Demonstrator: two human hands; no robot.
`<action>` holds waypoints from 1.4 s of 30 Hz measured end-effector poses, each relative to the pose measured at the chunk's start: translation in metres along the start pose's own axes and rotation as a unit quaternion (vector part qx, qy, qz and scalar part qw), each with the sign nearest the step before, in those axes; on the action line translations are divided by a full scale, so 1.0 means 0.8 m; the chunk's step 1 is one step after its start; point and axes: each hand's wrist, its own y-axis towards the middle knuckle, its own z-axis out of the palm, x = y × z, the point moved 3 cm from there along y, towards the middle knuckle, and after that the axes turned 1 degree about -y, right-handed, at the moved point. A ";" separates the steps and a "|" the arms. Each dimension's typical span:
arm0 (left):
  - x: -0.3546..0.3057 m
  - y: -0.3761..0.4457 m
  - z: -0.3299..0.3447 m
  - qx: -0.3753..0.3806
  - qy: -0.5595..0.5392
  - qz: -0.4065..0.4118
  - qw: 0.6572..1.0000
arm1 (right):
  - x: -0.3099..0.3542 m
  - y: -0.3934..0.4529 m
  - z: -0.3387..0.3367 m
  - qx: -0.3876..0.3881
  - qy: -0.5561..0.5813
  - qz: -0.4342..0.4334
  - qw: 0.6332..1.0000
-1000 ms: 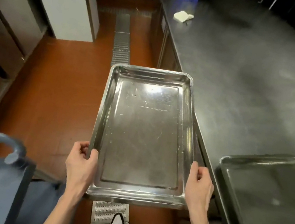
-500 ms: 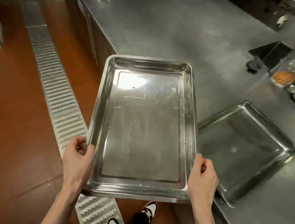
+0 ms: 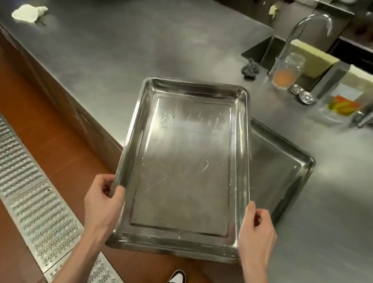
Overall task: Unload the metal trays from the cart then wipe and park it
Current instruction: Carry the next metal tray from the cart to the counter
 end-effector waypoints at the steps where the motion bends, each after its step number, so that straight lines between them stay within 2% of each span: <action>1: -0.003 0.005 0.013 0.010 0.001 -0.002 1.000 | -0.003 0.008 -0.004 -0.007 0.002 0.007 1.000; 9: -0.015 0.043 0.106 0.099 0.061 0.004 0.993 | -0.046 0.052 -0.023 -0.058 0.005 0.052 0.997; 15: -0.015 0.088 0.169 0.143 0.158 0.053 0.976 | -0.078 0.059 -0.013 -0.093 0.024 0.089 0.991; 21: -0.011 0.123 0.234 0.201 0.171 0.091 0.960 | -0.104 0.065 0.002 -0.152 -0.009 0.148 0.977; 28: -0.006 0.142 0.295 0.195 0.196 0.156 0.948 | -0.118 0.074 0.009 -0.218 -0.064 0.186 0.956; 42: 0.029 0.144 0.349 0.248 0.208 0.137 0.936 | -0.147 0.068 0.022 -0.258 -0.151 0.236 0.925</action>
